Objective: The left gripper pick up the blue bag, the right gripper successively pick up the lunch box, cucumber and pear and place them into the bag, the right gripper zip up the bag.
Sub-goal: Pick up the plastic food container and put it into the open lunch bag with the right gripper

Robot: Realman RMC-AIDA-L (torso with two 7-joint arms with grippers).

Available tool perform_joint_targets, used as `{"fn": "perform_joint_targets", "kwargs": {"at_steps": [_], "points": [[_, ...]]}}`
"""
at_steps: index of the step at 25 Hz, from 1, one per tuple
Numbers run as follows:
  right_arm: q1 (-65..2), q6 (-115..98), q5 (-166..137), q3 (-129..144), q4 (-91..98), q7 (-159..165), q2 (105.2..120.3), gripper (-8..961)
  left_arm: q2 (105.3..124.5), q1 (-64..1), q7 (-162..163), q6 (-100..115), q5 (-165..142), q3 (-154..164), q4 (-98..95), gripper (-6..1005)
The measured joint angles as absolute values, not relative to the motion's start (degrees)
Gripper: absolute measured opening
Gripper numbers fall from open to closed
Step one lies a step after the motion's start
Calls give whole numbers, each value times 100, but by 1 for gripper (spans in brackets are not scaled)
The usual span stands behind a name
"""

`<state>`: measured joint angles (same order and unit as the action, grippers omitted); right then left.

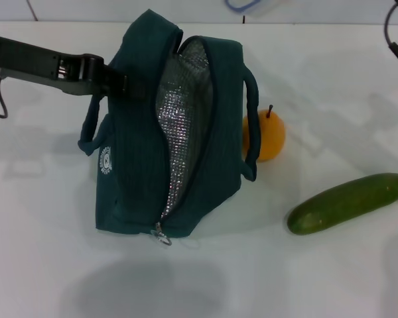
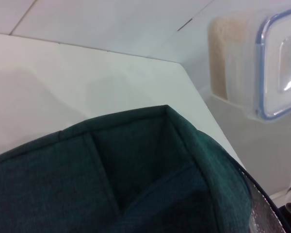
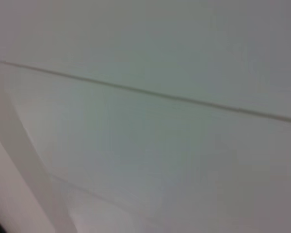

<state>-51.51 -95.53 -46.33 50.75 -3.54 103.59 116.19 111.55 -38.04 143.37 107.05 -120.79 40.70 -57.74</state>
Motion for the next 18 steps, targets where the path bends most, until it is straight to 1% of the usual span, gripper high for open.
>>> {"fn": "perform_joint_targets", "kwargs": {"at_steps": [9, 18], "points": [[-5482, -9560, -5119, 5012, -654, 10309, 11619, 94, 11192, -3821, 14303, 10662, -12079, 4069, -5760, 50], [-5550, -9534, -5456, 4974, -728, 10286, 11618, 95, 11214, -3834, 14300, 10656, -12079, 4067, -5756, 48]]}}
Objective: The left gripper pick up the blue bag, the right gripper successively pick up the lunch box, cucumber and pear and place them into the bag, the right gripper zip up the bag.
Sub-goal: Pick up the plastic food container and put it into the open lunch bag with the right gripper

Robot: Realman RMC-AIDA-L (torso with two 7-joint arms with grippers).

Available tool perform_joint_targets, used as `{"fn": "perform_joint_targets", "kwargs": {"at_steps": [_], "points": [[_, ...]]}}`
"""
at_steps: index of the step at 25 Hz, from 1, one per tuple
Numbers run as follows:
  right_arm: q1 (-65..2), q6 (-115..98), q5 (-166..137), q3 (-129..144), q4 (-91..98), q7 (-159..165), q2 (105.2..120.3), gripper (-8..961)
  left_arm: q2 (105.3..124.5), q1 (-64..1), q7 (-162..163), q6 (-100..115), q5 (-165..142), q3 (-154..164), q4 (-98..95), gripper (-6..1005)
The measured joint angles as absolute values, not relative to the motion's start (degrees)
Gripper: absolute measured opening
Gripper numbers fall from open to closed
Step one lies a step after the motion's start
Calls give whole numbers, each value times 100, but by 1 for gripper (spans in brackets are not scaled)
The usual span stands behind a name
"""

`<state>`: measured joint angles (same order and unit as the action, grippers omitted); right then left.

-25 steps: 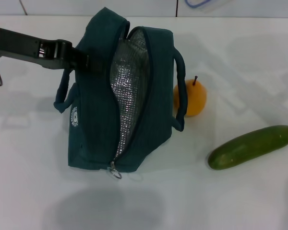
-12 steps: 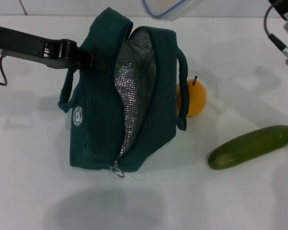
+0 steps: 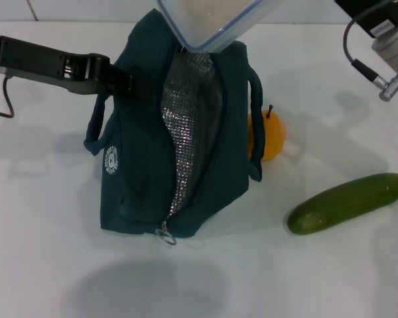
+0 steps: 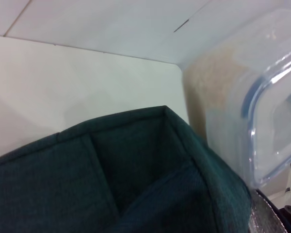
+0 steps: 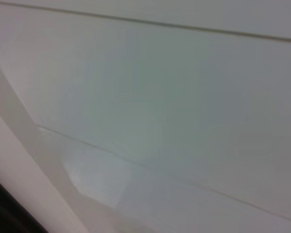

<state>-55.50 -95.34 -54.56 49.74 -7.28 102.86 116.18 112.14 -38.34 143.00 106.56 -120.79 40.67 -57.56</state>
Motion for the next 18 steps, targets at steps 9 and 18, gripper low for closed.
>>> {"fn": "perform_joint_targets", "kwargs": {"at_steps": [9, 18], "points": [[-5272, -9454, -5954, 4974, -827, 10153, 11618, 95, 11217, -3832, 14302, 10651, -12073, 4035, -5756, 47], [-5146, -9104, -6534, 4980, -803, 10101, 11619, 95, 11219, -3831, 14303, 10617, -12043, 4036, -5756, 46]]}}
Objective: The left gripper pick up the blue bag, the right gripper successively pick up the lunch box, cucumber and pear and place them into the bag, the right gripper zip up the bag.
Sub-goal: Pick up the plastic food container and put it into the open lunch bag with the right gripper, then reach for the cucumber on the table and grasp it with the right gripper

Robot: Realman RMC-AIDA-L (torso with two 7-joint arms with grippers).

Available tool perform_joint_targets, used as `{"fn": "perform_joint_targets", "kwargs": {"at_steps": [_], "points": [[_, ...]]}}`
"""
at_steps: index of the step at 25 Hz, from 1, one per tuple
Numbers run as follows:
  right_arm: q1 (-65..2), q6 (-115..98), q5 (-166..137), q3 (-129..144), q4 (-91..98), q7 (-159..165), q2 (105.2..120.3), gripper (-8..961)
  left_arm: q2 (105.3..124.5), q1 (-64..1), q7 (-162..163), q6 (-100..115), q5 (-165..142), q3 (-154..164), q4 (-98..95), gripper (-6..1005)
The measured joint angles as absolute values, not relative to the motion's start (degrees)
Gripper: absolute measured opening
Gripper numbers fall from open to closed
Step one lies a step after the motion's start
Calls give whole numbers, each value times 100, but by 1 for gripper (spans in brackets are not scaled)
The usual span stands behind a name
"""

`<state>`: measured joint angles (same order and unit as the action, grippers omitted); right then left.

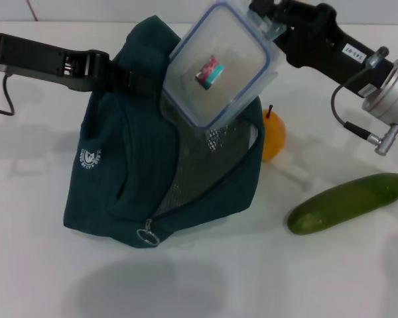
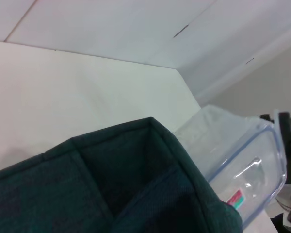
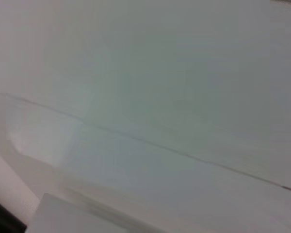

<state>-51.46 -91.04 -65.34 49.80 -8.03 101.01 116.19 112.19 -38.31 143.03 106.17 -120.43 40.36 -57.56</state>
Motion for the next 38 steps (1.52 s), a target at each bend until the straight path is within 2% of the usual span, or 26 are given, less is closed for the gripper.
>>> {"fn": "perform_joint_targets", "kwargs": {"at_steps": [15, 23, 30, 34, 38], "points": [[-5344, -8199, -7234, 4957, -882, 10045, 11618, 135, 11371, -3786, 14324, 10687, -12030, 4061, -5669, 44], [-5480, -8237, -7396, 4867, -841, 9937, 11618, 167, 11349, -3823, 14295, 10682, -12030, 4060, -5596, 44], [-5340, -8583, -7535, 4463, -821, 9618, 11619, 196, 11316, -3830, 14292, 10645, -12043, 4058, -5609, 43], [-5145, -8756, -7505, 4442, -542, 9605, 11619, 325, 11308, -3832, 14291, 10613, -12056, 4039, -5621, 42], [-4670, -8875, -7490, 4503, 267, 9655, 11612, 480, 11290, -3810, 14292, 10596, -12058, 4021, -5634, 42]]}}
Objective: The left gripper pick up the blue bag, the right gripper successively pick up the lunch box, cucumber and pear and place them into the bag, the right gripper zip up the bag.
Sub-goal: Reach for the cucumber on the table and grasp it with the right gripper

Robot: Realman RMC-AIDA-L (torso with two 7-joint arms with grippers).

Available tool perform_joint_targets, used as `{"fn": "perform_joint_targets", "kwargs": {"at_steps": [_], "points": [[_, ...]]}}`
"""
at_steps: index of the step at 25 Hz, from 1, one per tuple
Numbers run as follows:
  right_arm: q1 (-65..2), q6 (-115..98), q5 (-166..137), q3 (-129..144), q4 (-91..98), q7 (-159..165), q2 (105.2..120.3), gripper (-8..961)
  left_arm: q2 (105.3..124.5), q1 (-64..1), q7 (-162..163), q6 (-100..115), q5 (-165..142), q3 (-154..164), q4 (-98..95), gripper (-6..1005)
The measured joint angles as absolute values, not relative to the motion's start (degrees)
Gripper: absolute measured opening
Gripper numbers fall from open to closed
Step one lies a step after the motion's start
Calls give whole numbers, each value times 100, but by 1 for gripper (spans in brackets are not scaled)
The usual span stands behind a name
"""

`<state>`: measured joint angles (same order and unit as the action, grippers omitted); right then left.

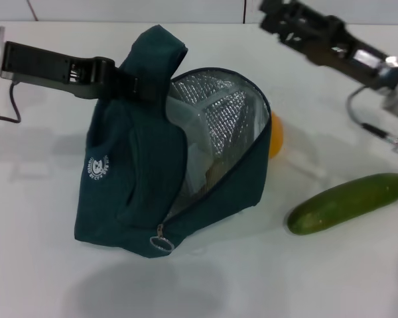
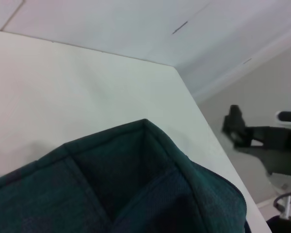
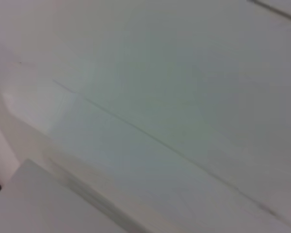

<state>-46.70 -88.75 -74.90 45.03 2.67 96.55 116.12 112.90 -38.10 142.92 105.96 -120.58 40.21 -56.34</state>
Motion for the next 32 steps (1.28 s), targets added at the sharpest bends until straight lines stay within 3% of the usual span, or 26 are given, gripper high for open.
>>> {"fn": "perform_joint_targets", "kwargs": {"at_steps": [3, 5, 8, 14, 17, 19, 22, 28, 32], "points": [[-4158, -8935, -7544, 4867, 1335, 9657, 11540, 616, 11259, -3772, 14299, 10592, -12039, 4011, -5639, 42], [-3813, -8846, -7606, 5310, 2200, 9665, 11447, 643, 11252, -3745, 14301, 10590, -12036, 4010, -5642, 41], [-3489, -8623, -8122, 5935, 3551, 9763, 11148, 684, 11249, -3699, 14297, 10590, -12034, 4008, -5656, 41], [-3825, -9570, -9742, 6047, 4866, 10186, 10561, 697, 11240, -3694, 14294, 10590, -12030, 4008, -5667, 41], [-4208, -10262, -10869, 6057, 5248, 10138, 10452, 697, 11240, -3702, 14293, 10592, -12030, 4007, -5669, 41], [-4408, -10600, -11422, 6080, 5377, 9994, 10474, 698, 11247, -3703, 14292, 10593, -12030, 4007, -5669, 41], [-4591, -10894, -12130, 6207, 5729, 9876, 10643, 698, 11262, -3693, 14291, 10595, -12021, 4007, -5669, 41], [-4631, -10827, -13595, 6750, 6651, 9729, 11157, 702, 11285, -3682, 14291, 10572, -11915, 3972, -5669, 41], [-4549, -10516, -14046, 7135, 6952, 9558, 11404, 705, 11297, -3682, 14292, 10520, -11892, 3939, -5669, 41]]}}
